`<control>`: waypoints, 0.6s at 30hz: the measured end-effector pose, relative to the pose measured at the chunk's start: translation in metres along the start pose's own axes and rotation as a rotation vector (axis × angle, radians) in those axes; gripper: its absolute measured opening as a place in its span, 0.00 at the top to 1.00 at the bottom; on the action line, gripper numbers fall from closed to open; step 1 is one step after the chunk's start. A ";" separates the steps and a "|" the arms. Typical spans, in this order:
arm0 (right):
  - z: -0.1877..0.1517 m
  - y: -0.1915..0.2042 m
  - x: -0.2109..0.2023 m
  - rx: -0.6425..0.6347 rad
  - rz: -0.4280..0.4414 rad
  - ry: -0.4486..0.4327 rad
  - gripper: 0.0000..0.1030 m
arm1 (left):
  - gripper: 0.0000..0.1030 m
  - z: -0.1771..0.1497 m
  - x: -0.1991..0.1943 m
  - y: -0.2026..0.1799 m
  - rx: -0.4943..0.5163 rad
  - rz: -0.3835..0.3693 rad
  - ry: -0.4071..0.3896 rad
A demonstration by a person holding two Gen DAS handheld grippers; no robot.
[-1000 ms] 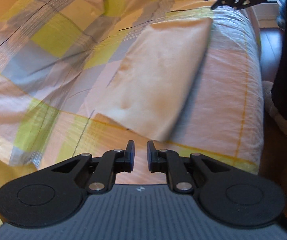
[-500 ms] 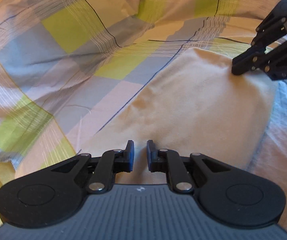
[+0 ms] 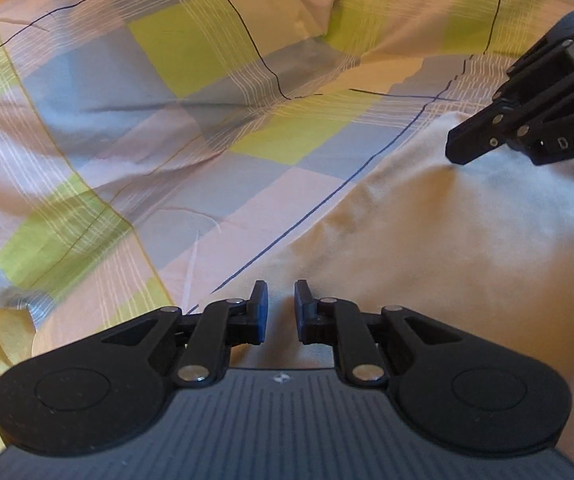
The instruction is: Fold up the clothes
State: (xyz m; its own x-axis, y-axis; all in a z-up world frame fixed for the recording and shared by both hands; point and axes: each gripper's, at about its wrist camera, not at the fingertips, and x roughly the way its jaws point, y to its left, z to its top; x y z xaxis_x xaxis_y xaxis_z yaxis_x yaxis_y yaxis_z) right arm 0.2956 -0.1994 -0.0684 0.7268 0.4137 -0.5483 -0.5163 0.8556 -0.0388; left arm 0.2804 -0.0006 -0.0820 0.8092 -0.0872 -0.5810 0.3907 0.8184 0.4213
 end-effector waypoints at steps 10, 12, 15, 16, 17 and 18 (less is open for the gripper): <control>0.006 -0.022 0.047 0.029 -0.027 0.091 1.00 | 0.88 -0.001 0.005 0.013 -0.049 0.032 0.004; 0.005 -0.034 0.040 0.097 -0.061 0.078 1.00 | 0.88 0.001 0.000 0.011 -0.048 0.034 -0.012; 0.015 -0.024 0.019 0.078 -0.038 0.030 0.94 | 0.88 0.010 -0.008 0.008 -0.078 -0.027 -0.068; 0.018 -0.017 0.014 0.061 -0.018 0.009 0.94 | 0.88 0.013 -0.008 0.006 -0.079 -0.050 -0.077; 0.019 -0.010 0.013 0.041 0.002 -0.011 0.94 | 0.88 0.015 -0.007 0.004 -0.080 -0.073 -0.085; 0.019 -0.004 0.013 0.034 0.026 -0.021 0.94 | 0.88 0.016 -0.004 0.001 -0.079 -0.096 -0.086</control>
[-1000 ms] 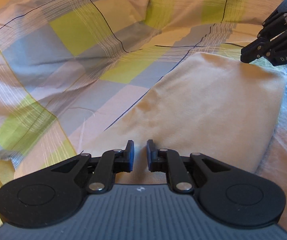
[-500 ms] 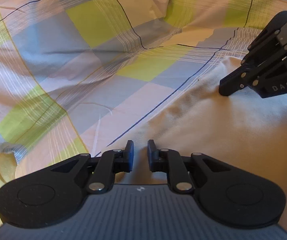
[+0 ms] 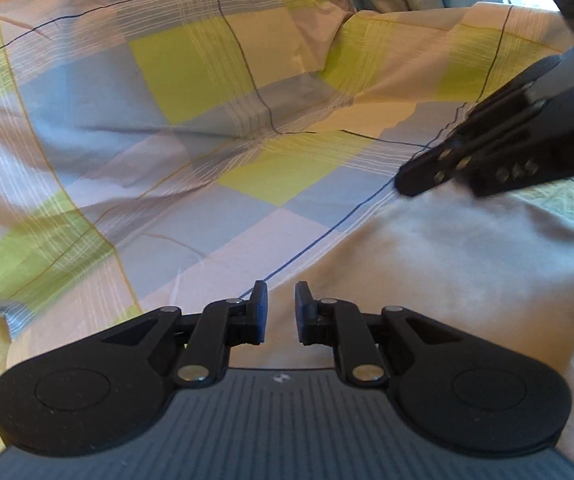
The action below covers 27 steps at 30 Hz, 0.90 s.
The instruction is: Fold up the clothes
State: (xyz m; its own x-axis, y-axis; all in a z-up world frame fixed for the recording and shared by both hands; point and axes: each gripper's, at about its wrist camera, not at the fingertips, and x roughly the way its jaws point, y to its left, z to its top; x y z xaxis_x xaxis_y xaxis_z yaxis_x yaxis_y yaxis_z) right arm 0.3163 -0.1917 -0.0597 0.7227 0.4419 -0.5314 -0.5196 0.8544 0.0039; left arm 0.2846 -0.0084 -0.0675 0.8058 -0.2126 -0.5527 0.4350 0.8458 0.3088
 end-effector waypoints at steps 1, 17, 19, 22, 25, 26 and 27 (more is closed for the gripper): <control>0.000 0.005 0.005 0.007 0.030 0.006 0.94 | 0.88 0.000 0.004 -0.001 0.000 -0.017 0.007; -0.005 0.003 0.038 -0.006 -0.013 0.126 1.00 | 0.76 -0.016 0.020 0.039 -0.115 0.074 0.091; -0.007 -0.005 0.036 0.008 -0.051 0.126 1.00 | 0.77 -0.015 0.015 0.041 -0.141 0.069 0.071; -0.006 -0.013 0.027 0.045 -0.084 0.093 0.97 | 0.86 -0.006 0.005 0.036 -0.163 0.027 -0.005; -0.002 -0.004 0.021 0.046 -0.011 0.050 0.92 | 0.84 0.002 0.012 0.018 -0.099 -0.012 -0.011; 0.000 0.002 0.021 0.031 0.014 0.046 0.92 | 0.84 0.002 0.018 0.011 -0.066 -0.004 0.009; 0.001 0.009 0.025 0.003 0.033 0.057 0.92 | 0.84 -0.001 0.024 0.008 -0.041 0.011 0.038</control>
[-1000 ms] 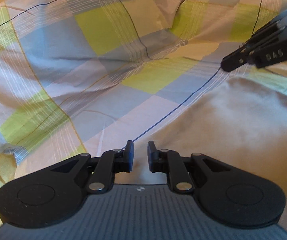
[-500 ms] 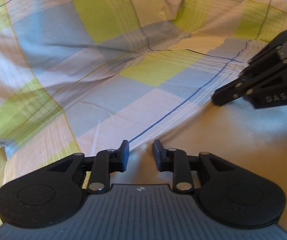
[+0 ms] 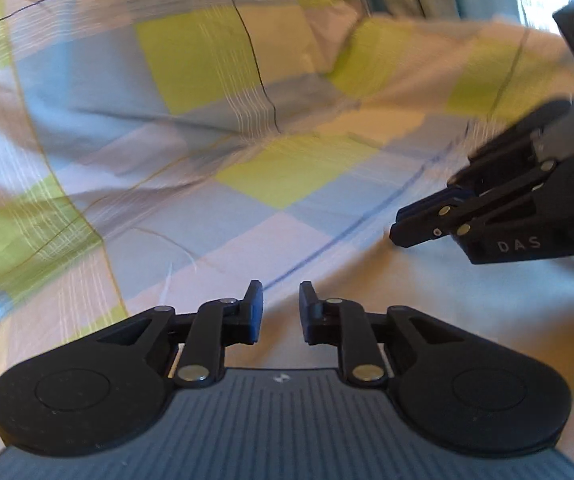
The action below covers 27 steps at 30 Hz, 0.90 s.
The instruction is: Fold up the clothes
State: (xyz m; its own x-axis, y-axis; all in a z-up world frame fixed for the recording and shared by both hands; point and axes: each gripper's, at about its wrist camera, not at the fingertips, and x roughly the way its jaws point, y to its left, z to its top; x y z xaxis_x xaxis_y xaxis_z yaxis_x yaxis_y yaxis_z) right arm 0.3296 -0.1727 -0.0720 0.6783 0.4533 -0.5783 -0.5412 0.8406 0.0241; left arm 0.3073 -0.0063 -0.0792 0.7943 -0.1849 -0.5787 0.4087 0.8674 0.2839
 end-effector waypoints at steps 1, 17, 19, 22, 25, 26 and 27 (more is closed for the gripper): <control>0.000 0.007 0.005 -0.027 0.017 0.019 0.92 | 0.84 -0.004 0.003 0.002 0.001 0.006 0.008; -0.019 -0.041 0.002 0.079 -0.101 0.046 0.93 | 0.79 -0.025 -0.003 0.047 -0.112 0.092 0.047; -0.020 -0.042 0.000 0.071 -0.128 0.048 0.92 | 0.79 -0.026 -0.005 0.051 -0.123 0.088 0.046; -0.021 -0.046 -0.004 0.079 -0.156 0.046 0.82 | 0.79 -0.027 -0.009 0.055 -0.132 0.104 0.048; -0.020 -0.043 -0.010 0.074 -0.177 0.013 0.82 | 0.84 -0.031 -0.011 0.065 -0.150 0.166 0.071; -0.019 -0.040 -0.014 0.066 -0.180 -0.007 0.82 | 0.84 -0.033 -0.014 0.069 -0.173 0.163 0.067; -0.017 -0.037 -0.017 0.063 -0.172 -0.029 0.82 | 0.84 -0.033 -0.017 0.070 -0.181 0.152 0.053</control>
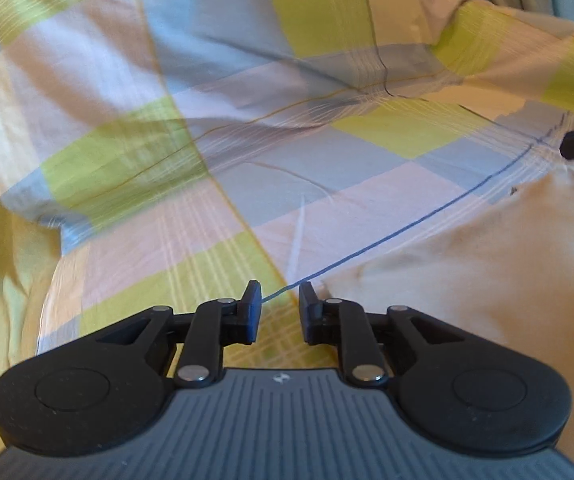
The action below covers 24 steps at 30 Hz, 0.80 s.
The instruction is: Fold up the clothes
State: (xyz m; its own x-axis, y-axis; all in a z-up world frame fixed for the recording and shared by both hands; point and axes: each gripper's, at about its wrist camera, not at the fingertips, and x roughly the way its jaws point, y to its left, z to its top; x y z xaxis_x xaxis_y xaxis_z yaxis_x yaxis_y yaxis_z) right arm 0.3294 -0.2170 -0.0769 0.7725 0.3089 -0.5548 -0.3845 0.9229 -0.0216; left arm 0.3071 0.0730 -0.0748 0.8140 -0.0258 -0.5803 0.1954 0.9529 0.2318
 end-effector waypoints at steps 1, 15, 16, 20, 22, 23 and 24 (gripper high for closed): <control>0.001 0.003 -0.003 0.002 0.017 -0.016 0.82 | 0.84 0.000 -0.003 0.001 -0.008 -0.013 -0.013; -0.005 0.030 0.009 -0.073 0.066 0.077 0.82 | 0.86 -0.011 -0.015 0.002 0.074 0.020 -0.009; -0.005 0.025 0.009 -0.059 0.040 0.077 0.84 | 0.86 -0.010 -0.020 0.002 0.060 0.002 -0.031; -0.004 0.021 0.000 -0.028 0.050 0.034 0.83 | 0.86 -0.003 -0.033 -0.008 0.050 -0.111 -0.111; -0.002 0.028 -0.005 -0.042 0.080 0.013 0.84 | 0.86 -0.004 -0.027 -0.021 0.103 -0.128 -0.082; -0.002 0.032 -0.005 -0.050 0.099 0.015 0.84 | 0.86 -0.005 -0.022 -0.027 0.134 -0.128 -0.062; -0.001 0.036 -0.005 -0.058 0.119 0.017 0.84 | 0.85 -0.007 -0.018 -0.033 0.165 -0.126 -0.044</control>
State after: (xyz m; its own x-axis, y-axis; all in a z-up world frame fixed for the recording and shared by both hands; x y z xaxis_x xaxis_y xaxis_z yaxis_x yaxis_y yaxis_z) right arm 0.3114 -0.1854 -0.0761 0.7114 0.4108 -0.5702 -0.5017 0.8650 -0.0027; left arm 0.2819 0.0444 -0.0774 0.8001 -0.1583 -0.5786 0.3809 0.8792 0.2862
